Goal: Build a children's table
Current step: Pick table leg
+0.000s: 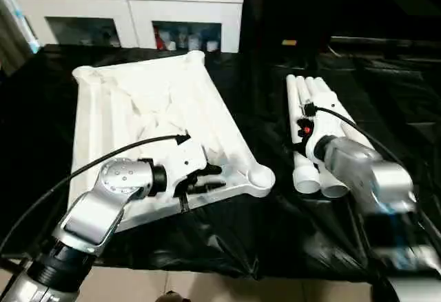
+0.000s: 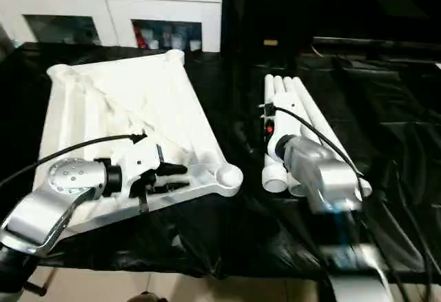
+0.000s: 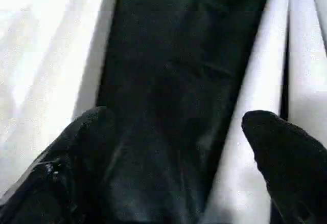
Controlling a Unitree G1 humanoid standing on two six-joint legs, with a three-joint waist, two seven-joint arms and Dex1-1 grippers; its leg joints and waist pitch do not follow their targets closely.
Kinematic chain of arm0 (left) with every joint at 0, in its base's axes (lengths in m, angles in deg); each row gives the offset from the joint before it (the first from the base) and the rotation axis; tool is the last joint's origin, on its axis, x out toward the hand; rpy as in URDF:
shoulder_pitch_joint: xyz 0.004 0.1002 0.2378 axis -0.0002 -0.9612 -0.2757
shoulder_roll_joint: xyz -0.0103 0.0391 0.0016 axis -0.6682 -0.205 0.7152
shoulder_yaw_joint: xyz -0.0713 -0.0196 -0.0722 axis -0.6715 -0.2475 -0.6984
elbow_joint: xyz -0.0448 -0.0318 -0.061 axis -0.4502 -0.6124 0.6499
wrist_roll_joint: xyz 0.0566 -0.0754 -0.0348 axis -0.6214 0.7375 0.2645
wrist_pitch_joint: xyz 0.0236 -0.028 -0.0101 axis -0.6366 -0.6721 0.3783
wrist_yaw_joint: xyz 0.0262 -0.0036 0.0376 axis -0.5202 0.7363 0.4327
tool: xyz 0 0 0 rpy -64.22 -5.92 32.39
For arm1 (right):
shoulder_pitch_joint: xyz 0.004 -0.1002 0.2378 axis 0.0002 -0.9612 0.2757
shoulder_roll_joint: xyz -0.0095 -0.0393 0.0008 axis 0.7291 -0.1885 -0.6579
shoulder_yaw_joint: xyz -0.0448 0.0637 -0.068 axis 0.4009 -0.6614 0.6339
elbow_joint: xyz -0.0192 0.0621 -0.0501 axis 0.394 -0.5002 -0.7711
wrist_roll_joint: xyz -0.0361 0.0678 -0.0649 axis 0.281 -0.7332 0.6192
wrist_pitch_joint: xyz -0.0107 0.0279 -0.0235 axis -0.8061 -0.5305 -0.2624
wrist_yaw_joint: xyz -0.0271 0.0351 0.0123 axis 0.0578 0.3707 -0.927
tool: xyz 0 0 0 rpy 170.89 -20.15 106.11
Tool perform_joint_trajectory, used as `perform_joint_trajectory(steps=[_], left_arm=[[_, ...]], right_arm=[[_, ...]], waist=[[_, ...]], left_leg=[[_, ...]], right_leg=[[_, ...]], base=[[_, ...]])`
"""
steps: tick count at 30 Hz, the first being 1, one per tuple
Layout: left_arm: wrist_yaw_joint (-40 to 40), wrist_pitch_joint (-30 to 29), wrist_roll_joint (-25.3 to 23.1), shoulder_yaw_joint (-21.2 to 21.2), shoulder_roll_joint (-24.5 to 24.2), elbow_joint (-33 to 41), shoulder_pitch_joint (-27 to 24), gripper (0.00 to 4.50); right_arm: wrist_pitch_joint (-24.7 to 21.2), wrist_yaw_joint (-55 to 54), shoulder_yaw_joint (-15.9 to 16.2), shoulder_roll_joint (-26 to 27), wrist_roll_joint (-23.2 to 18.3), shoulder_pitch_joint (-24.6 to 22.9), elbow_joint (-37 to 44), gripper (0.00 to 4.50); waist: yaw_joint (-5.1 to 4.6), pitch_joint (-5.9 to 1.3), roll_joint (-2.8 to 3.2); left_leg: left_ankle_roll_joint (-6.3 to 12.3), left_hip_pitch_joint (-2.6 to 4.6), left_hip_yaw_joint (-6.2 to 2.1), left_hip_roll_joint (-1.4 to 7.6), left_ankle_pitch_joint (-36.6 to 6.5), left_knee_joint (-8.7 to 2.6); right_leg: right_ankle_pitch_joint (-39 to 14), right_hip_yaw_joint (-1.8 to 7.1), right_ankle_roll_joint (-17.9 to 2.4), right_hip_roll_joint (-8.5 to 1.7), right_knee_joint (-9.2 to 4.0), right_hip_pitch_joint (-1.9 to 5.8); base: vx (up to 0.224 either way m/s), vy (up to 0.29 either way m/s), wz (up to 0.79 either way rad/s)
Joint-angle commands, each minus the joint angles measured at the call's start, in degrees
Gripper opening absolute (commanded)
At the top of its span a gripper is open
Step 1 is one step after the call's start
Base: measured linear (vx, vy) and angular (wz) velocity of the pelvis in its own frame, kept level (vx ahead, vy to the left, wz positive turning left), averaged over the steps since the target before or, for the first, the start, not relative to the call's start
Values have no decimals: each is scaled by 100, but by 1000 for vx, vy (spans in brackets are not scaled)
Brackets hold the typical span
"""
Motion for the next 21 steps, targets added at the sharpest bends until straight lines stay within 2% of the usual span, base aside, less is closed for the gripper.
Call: perform_joint_trajectory(steps=[1,3,4,12,18,19,20,21], left_arm=[[54,7,-37,-19,-18,113,-10,198],[70,25,-54,-14,-29,128,-10,206],[69,15,-53,-8,-39,141,-13,234],[78,-90,-27,40,-88,252,-17,234],[73,-74,-37,70,-113,255,-4,234],[74,-74,-40,72,-114,257,-4,234],[76,-91,-32,72,-111,281,-14,234],[75,-109,-20,68,-108,298,-22,254]], right_arm=[[-157,-427,-72,0,253,254,-308,450],[-163,-523,-113,6,267,303,-394,450],[-181,-559,-135,5,267,322,-421,450],[-569,-577,-205,11,255,414,-608,450],[-1045,-574,-267,79,139,441,-696,450],[-1075,-577,-271,81,138,445,-703,450],[-1209,-574,-271,79,140,464,-755,450],[-1266,-567,-269,76,144,474,-780,450]], waist=[[-19,-350,-57],[-18,-345,-62],[-13,-348,-58],[-12,-346,-67],[-13,-338,-70],[-9,-344,-92],[-9,-340,-87],[-3,-343,-110]], left_leg=[[-245,136,-39,226,-724,-441],[-277,134,-35,224,-761,-440],[-296,139,-35,224,-801,-439],[-300,133,-37,220,-730,-433],[-322,137,-40,224,-801,-442],[-319,137,-42,229,-772,-441],[-320,137,-39,227,-774,-442],[-313,136,-39,229,-746,-442]], right_leg=[[-434,186,-1183,-240,-352,173],[-520,192,-1129,-243,-359,175],[-547,194,-1089,-245,-357,176],[-317,195,-1083,-231,-335,189],[-450,193,-1087,-235,-346,185],[-436,194,-1085,-238,-335,190],[-451,194,-1081,-236,-341,183],[-469,193,-1084,-243,-333,188]], base=[[0,0,0],[0,0,0],[0,0,0],[0,0,0],[0,0,0],[0,0,0],[0,0,0],[0,0,0]])
